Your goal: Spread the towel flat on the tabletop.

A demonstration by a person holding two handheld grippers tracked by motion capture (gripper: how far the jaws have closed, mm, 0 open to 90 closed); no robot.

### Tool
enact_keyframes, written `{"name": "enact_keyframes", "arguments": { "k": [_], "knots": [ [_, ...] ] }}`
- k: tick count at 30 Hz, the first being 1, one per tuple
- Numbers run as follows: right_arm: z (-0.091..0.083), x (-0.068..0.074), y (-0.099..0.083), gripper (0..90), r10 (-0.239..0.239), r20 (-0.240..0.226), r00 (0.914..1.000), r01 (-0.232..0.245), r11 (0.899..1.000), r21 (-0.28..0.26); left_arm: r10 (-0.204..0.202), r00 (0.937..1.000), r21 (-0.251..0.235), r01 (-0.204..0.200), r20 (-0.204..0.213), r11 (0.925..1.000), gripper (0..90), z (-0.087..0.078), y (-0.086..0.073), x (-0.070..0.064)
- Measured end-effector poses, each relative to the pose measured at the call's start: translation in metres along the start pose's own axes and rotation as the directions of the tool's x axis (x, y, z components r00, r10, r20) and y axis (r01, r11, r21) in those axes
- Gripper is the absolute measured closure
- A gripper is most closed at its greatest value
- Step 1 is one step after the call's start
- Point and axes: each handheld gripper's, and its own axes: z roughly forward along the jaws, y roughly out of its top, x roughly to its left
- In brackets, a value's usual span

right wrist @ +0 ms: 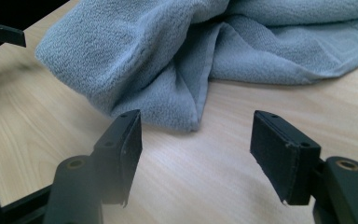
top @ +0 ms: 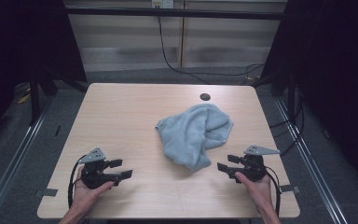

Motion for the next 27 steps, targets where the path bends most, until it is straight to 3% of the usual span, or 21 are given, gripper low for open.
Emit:
{"name": "enact_keyframes", "arguments": {
  "k": [6,9,12,13,18,22,27],
  "knots": [
    [0.016,-0.011,0.015,37.9,-0.016,0.01,0.9998,0.015,0.999,0.03,-0.003,1.0,0.001,0.003,-0.008,1.0,30.3,0.001,0.0,0.002],
    [0.029,-0.021,0.028,42.0,0.01,-0.008,0.9999,-0.01,0.999,0.046,0.001,0.9997,0.001,-0.001,-0.022,1.0,32.0,0.002,0.0,0.003],
    [0.045,-0.024,0.041,42.5,-0.024,0.008,0.9997,0.023,0.996,0.081,0.002,0.9996,0.005,-0.002,-0.029,1.0,31.2,0.003,0.001,0.006],
    [0.056,-0.026,0.049,41.5,-0.051,0.02,0.9985,0.049,0.993,0.105,-0.002,0.9997,-0.002,0.002,-0.025,1.0,31.2,0.003,0.002,0.006],
    [0.076,-0.035,0.06,35.1,-0.082,0.059,0.9949,0.072,0.985,0.154,0.0,0.9993,-0.002,0.0,-0.038,1.0,30.9,0.001,0.001,0.009],
    [0.089,-0.046,0.065,28.2,-0.093,0.106,0.99,0.072,0.979,0.193,-0.004,0.9992,-0.008,0.004,-0.041,1.0,30.9,0.001,0.002,0.01],
    [0.101,-0.054,0.063,27.0,-0.109,0.149,0.9828,0.075,0.973,0.217,0.002,0.9991,0.0,-0.002,-0.041,1.0,30.8,0.001,0.002,0.01]
  ]
}}
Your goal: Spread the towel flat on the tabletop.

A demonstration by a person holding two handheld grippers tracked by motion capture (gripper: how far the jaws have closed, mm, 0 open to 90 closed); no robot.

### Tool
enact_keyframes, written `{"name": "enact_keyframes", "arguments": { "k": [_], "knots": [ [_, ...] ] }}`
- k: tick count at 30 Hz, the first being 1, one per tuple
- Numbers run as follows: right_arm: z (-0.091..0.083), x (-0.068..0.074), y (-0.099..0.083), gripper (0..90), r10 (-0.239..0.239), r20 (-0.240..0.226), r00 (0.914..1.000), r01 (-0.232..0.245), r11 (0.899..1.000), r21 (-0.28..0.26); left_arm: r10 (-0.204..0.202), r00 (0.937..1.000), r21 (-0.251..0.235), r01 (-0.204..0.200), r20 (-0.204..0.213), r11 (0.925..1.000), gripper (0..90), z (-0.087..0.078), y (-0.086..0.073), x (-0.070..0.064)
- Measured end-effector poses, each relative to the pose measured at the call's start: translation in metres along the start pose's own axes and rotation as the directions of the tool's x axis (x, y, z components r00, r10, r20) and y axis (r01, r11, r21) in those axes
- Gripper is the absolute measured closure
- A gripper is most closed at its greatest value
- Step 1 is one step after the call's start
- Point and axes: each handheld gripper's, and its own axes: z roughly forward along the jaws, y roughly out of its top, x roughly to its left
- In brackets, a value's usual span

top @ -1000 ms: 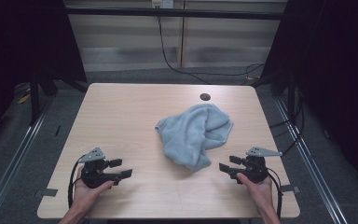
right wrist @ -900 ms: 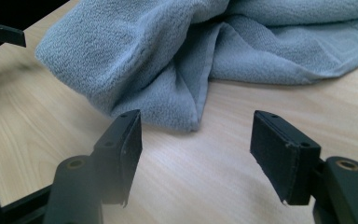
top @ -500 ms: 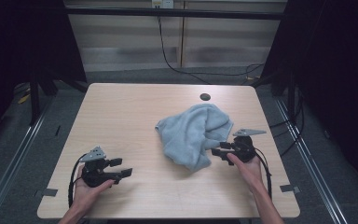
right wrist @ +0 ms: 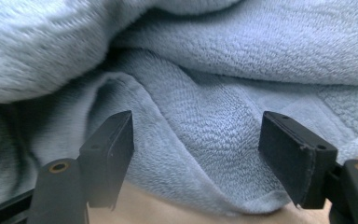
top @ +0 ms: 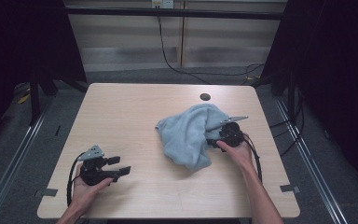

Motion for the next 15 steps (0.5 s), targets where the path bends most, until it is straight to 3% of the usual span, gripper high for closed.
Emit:
{"name": "enact_keyframes", "arguments": {
  "k": [2,3,4,5,9,13,15],
  "knots": [
    [0.004,0.007,-0.001,27.2,-0.043,0.039,0.9983,0.042,0.999,0.013,0.002,1.0,0.004,-0.002,0.002,1.0,30.7,0.0,0.0,-0.001],
    [0.003,0.009,-0.001,29.9,-0.036,0.048,0.9982,0.035,0.999,0.023,0.004,1.0,0.004,-0.004,0.003,1.0,30.6,0.0,0.0,-0.001],
    [0.001,0.012,0.0,46.2,-0.05,0.042,0.9979,0.049,0.998,0.029,0.005,1.0,0.004,-0.005,0.002,1.0,30.6,0.0,0.0,-0.001],
    [0.001,0.012,0.0,46.2,-0.05,0.042,0.9979,0.049,0.998,0.029,0.004,1.0,0.003,-0.004,0.004,1.0,30.6,0.001,0.0,-0.001],
    [-0.001,0.019,-0.002,69.9,-0.059,0.014,0.9981,0.059,0.998,0.021,0.012,0.9999,0.005,-0.012,0.001,0.9999,30.8,0.001,0.0,-0.002],
    [-0.002,0.023,-0.007,78.0,-0.033,0.003,0.9994,0.033,0.999,-0.005,0.007,1.0,0.004,-0.007,0.002,1.0,30.9,0.0,0.0,-0.002],
    [-0.004,0.03,-0.011,79.2,-0.037,-0.024,0.999,0.037,0.999,-0.011,0.004,1.0,0.002,-0.004,0.003,1.0,31.0,0.001,0.0,-0.002]
  ]
}}
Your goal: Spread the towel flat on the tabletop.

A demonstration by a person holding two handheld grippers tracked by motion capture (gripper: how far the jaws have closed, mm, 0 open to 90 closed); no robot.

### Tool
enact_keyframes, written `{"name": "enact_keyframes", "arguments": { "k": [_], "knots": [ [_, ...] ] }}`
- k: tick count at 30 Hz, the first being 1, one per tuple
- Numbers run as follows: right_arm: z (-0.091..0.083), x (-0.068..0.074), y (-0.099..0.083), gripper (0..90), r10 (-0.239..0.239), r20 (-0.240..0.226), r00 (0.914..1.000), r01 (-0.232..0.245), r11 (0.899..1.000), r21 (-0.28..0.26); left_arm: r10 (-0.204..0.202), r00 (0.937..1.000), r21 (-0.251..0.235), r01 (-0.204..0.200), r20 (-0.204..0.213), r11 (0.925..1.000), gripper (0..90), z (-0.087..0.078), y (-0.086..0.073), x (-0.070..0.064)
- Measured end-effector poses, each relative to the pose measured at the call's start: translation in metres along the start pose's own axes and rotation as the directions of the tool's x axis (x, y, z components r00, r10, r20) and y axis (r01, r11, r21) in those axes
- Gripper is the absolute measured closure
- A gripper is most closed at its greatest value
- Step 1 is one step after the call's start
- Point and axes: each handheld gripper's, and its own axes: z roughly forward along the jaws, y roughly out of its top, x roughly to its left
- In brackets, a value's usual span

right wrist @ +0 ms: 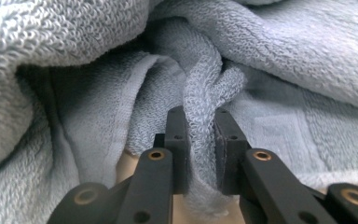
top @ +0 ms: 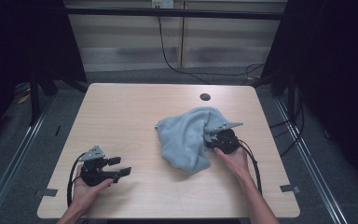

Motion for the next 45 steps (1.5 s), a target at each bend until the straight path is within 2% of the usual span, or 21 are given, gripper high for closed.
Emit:
{"name": "enact_keyframes", "arguments": {
  "k": [2,3,6,8,9,11,15,18,21,22,24,28,30,33,35,37,39,40,41,43,45],
  "knots": [
    [-0.001,0.003,-0.002,79.4,0.0,-0.01,0.9999,0.0,1.0,-0.006,0.003,1.0,-0.004,-0.003,-0.001,1.0,31.1,0.0,0.0,0.0],
    [-0.002,0.006,-0.006,79.6,0.016,-0.027,0.9995,-0.016,1.0,-0.018,0.004,1.0,-0.004,-0.004,-0.001,1.0,31.2,0.0,0.0,0.0],
    [-0.005,0.017,-0.014,79.9,0.001,-0.066,0.9978,-0.003,0.999,-0.043,0.003,1.0,-0.018,-0.003,-0.003,0.9998,31.9,-0.001,0.0,-0.002],
    [-0.007,0.025,-0.018,80.2,-0.007,-0.086,0.9963,0.003,0.999,-0.046,-0.041,0.9989,-0.058,0.042,0.025,0.9974,33.1,-0.002,0.002,-0.002],
    [-0.007,0.029,-0.02,80.3,-0.012,-0.094,0.9955,0.007,0.999,-0.049,-0.045,0.9987,-0.061,0.046,0.026,0.997,33.1,-0.002,0.002,-0.002],
    [-0.009,0.034,-0.023,80.4,-0.013,-0.116,0.9931,0.007,0.999,-0.052,-0.018,0.9998,-0.047,0.018,0.01,0.9987,33.1,0.0,0.002,-0.004],
    [-0.013,0.045,-0.027,80.6,-0.031,-0.139,0.9898,0.027,0.999,-0.036,-0.011,0.9994,-0.033,0.012,0.033,0.9994,35.2,0.002,0.003,-0.007],
    [-0.015,0.053,-0.032,80.7,-0.037,-0.162,0.986,0.03,0.998,-0.049,0.007,0.9992,-0.031,-0.006,0.04,0.9995,35.3,0.001,0.004,-0.011],
    [-0.018,0.061,-0.035,80.7,-0.066,-0.168,0.9836,0.061,0.997,-0.038,0.013,0.998,-0.026,-0.011,0.062,0.9996,33.8,0.002,0.007,-0.014],
    [-0.019,0.064,-0.035,80.8,-0.079,-0.174,0.9816,0.074,0.997,-0.033,0.006,0.9973,-0.036,-0.003,0.073,0.9994,33.8,0.001,0.009,-0.016],
    [-0.023,0.069,-0.038,80.9,-0.088,-0.173,0.9809,0.085,0.996,-0.022,0.016,0.9975,-0.04,-0.013,0.069,0.9991,33.8,-0.001,0.014,-0.019],
    [-0.028,0.08,-0.048,81.1,-0.091,-0.185,0.9786,0.084,0.996,-0.042,0.029,0.9975,-0.032,-0.027,0.064,0.9991,37.5,0.0,0.027,-0.023],
    [-0.032,0.087,-0.053,81.2,-0.098,-0.204,0.974,0.091,0.995,-0.047,0.051,0.9952,-0.031,-0.049,0.083,0.9983,37.4,0.002,0.034,-0.026],
    [-0.038,0.095,-0.059,81.1,-0.113,-0.222,0.9684,0.108,0.994,-0.033,0.09,0.9881,-0.021,-0.088,0.125,0.9959,34.0,0.012,0.047,-0.036],
    [-0.04,0.098,-0.062,81.1,-0.122,-0.228,0.966,0.117,0.993,-0.037,0.111,0.9847,-0.005,-0.112,0.134,0.9937,33.0,0.023,0.053,-0.043],
    [-0.043,0.099,-0.065,80.9,-0.118,-0.238,0.964,0.113,0.993,-0.035,0.104,0.9808,0.018,-0.109,0.165,0.9939,32.2,0.04,0.059,-0.051],
    [-0.044,0.1,-0.065,79.3,-0.116,-0.233,0.9655,0.112,0.993,-0.032,0.114,0.9734,0.052,-0.126,0.199,0.9906,30.1,0.053,0.061,-0.057],
    [-0.044,0.101,-0.065,76.6,-0.122,-0.238,0.9635,0.118,0.993,-0.031,0.124,0.9694,0.059,-0.14,0.212,0.9885,29.7,0.061,0.061,-0.06],
    [-0.044,0.1,-0.064,71.8,-0.116,-0.246,0.9623,0.112,0.993,-0.033,0.126,0.9688,0.073,-0.145,0.213,0.9867,29.3,0.067,0.061,-0.062],
    [-0.044,0.1,-0.063,61.4,-0.095,-0.246,0.9645,0.091,0.995,-0.028,0.13,0.9653,0.112,-0.158,0.227,0.981,25.7,0.076,0.06,-0.064],
    [-0.045,0.099,-0.063,55.7,-0.088,-0.234,0.9682,0.085,0.996,-0.025,0.128,0.9676,0.105,-0.153,0.218,0.9826,25.3,0.08,0.058,-0.065]
  ]
}}
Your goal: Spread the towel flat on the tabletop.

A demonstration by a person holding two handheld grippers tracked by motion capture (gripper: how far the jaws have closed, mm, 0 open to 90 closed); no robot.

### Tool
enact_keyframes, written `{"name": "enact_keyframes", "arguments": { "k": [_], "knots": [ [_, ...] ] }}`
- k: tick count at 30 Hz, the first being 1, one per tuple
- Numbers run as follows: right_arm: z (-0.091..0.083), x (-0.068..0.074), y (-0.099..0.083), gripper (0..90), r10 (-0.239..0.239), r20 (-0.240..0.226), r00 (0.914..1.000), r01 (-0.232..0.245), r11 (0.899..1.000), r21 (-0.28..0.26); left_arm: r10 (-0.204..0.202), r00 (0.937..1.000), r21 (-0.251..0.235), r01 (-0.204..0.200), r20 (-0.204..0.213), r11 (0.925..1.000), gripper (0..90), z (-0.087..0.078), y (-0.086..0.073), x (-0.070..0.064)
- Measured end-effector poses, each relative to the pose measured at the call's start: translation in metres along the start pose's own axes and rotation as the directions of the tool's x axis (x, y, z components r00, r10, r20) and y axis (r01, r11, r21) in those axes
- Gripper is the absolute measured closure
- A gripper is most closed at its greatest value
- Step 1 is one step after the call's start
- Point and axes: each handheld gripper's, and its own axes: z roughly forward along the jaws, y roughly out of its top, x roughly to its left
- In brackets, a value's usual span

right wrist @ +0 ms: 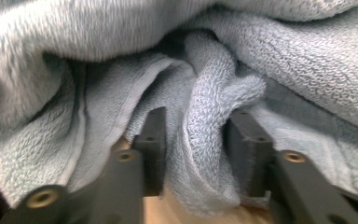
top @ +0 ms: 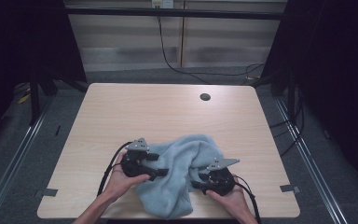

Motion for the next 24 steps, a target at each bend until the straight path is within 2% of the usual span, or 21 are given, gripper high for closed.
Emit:
{"name": "enact_keyframes", "arguments": {
  "k": [2,5,8,9,11,12,13,14,15,16,17,19,20,22,24],
  "knots": [
    [-0.001,-0.002,0.001,49.8,0.003,0.012,0.9999,-0.002,1.0,-0.011,0.001,0.9999,-0.005,-0.001,0.014,1.0,25.3,0.001,0.0,0.001],
    [-0.005,-0.007,0.007,45.7,0.018,0.017,0.9997,-0.017,0.998,-0.053,-0.004,0.9998,-0.025,0.005,0.02,0.9997,24.9,0.0,0.004,0.001],
    [-0.001,-0.011,0.013,44.3,0.02,0.017,0.9996,-0.019,0.999,-0.045,-0.003,0.9994,-0.05,0.004,0.033,0.9987,24.0,0.005,0.014,0.001],
    [0.003,-0.012,0.015,44.0,0.021,0.021,0.9996,-0.02,0.999,-0.031,-0.008,0.9994,-0.044,0.009,0.034,0.999,23.8,0.01,0.015,0.001],
    [0.013,-0.012,0.016,43.3,0.008,0.029,0.9995,-0.008,1.0,-0.008,0.001,0.9999,0.018,-0.001,0.01,0.9998,23.8,0.026,0.013,-0.002],
    [0.016,-0.011,0.017,44.0,-0.004,0.036,0.9994,0.005,1.0,-0.004,0.011,0.9998,0.037,-0.01,-0.015,0.9993,26.3,0.031,0.011,-0.004],
    [0.018,-0.01,0.017,46.3,-0.015,0.045,0.9989,0.016,1.0,-0.006,0.049,0.9974,0.066,-0.046,-0.053,0.9968,34.3,0.036,0.008,-0.009],
    [0.017,-0.009,0.019,52.5,-0.019,0.066,0.9977,0.018,1.0,0.005,0.08,0.9949,0.084,-0.074,-0.062,0.9937,45.6,0.037,0.006,-0.011],
    [0.017,-0.009,0.018,55.7,-0.022,0.074,0.9971,0.021,1.0,0.005,0.083,0.9941,0.084,-0.078,-0.07,0.9934,51.0,0.037,0.004,-0.012],
    [0.016,-0.008,0.016,65.3,-0.03,0.081,0.9963,0.03,1.0,0.0,0.088,0.9927,0.085,-0.081,-0.082,0.993,66.8,0.036,0.003,-0.012],
    [0.016,-0.008,0.016,65.3,-0.03,0.081,0.9963,0.03,1.0,0.0,0.088,0.9927,0.079,-0.082,-0.082,0.9935,66.8,0.034,0.002,-0.011],
    [0.014,-0.007,0.016,77.0,-0.032,0.082,0.9961,0.031,0.999,0.006,0.067,0.9951,0.042,-0.064,-0.072,0.9971,77.2,0.026,0.0,-0.006],
    [0.014,-0.005,0.016,78.8,-0.029,0.084,0.996,0.028,1.0,0.006,0.06,0.9957,0.03,-0.058,-0.071,0.9979,79.9,0.023,0.0,-0.005],
    [0.013,-0.004,0.017,80.7,-0.033,0.096,0.9949,0.032,0.999,0.01,0.023,0.9975,-0.03,-0.025,-0.067,0.9992,81.8,0.009,0.001,-0.001],
    [0.009,-0.006,0.019,81.6,-0.025,0.11,0.9937,0.024,1.0,0.007,-0.002,0.998,-0.086,-0.003,-0.064,0.9963,82.5,-0.005,0.002,0.003]
  ]
}}
